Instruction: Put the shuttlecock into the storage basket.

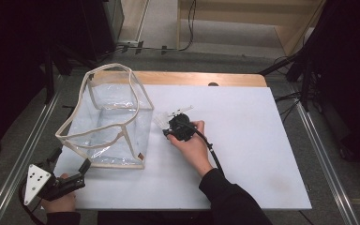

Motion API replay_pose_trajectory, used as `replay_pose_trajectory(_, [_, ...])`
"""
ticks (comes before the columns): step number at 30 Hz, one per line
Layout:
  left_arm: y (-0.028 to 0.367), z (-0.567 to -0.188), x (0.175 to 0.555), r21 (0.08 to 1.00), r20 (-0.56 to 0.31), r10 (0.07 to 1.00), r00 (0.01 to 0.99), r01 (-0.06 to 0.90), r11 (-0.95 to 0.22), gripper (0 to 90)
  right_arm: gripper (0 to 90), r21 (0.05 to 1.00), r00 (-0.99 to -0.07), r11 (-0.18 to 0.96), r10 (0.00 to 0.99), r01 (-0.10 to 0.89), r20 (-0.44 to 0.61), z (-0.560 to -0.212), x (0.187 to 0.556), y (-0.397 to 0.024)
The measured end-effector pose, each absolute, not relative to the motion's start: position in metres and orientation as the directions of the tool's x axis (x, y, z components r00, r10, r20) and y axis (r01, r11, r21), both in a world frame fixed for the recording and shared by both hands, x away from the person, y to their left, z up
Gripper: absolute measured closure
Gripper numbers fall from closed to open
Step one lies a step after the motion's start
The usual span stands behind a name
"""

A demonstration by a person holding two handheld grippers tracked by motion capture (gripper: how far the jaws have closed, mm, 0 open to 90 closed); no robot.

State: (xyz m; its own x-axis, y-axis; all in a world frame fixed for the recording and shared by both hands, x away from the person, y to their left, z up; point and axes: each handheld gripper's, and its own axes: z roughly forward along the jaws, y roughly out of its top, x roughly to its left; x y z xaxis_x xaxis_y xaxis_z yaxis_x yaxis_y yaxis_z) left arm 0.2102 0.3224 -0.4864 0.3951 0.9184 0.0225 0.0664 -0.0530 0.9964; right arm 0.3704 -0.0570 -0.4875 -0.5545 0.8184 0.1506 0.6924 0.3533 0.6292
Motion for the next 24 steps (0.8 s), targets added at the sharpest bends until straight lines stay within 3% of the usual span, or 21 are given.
replay_pose_trajectory(24, [0.322, -0.486, 0.210, 0.996, 0.024, 0.919, 0.395, 0.067, -0.055, 0.0, 63.0, 0.673, -0.555, 0.324, 0.817, 0.665, 0.155, -0.471, 0.368, -0.075])
